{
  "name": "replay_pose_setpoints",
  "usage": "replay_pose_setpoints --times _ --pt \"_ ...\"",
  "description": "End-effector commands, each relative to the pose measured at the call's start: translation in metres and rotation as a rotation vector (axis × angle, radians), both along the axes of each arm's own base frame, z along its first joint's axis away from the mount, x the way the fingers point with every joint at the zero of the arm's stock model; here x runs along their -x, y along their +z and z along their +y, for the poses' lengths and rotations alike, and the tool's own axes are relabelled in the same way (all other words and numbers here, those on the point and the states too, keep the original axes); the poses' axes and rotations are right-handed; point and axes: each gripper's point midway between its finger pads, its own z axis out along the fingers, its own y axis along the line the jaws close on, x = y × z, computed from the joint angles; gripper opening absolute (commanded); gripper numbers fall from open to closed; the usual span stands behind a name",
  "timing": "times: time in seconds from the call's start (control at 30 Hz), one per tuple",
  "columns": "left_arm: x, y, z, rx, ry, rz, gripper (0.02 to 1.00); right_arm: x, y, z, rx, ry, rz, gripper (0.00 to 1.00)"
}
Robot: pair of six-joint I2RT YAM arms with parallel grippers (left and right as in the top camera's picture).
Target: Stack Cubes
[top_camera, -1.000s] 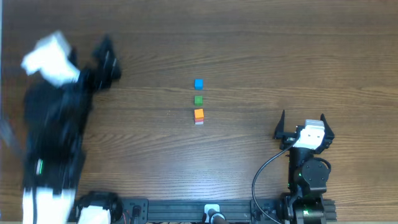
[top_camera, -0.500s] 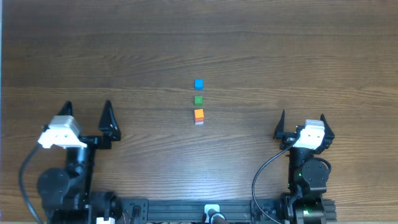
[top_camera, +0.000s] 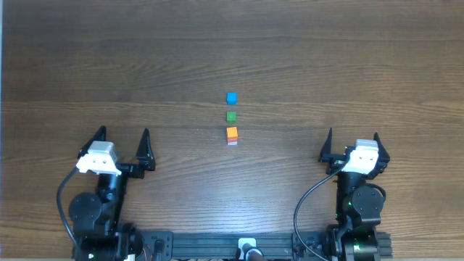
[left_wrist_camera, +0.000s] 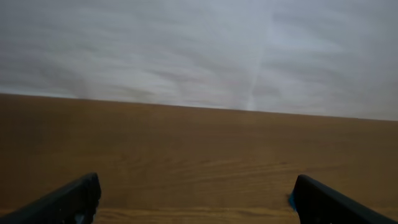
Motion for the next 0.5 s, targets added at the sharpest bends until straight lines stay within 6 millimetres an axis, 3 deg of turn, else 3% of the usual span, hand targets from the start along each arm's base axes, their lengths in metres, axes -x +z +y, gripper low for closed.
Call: replay_pose_setpoints --times 0.03,0.1,0.5 --pt "-0.004 -0.029 -0.002 -0.016 -0.013 0.048 0.996 0.0 -0.002 0.003 0.004 0.014 0.004 0.991" --pt "-0.005 -0.043 -0.001 -0.015 -0.012 0.077 1.0 0.0 -0.002 0.003 0.004 0.014 0.004 0.993" --pt "-0.005 -0.042 -0.014 -0.016 -0.065 0.072 1.0 0.0 -0.002 0.003 0.004 0.014 0.004 0.993"
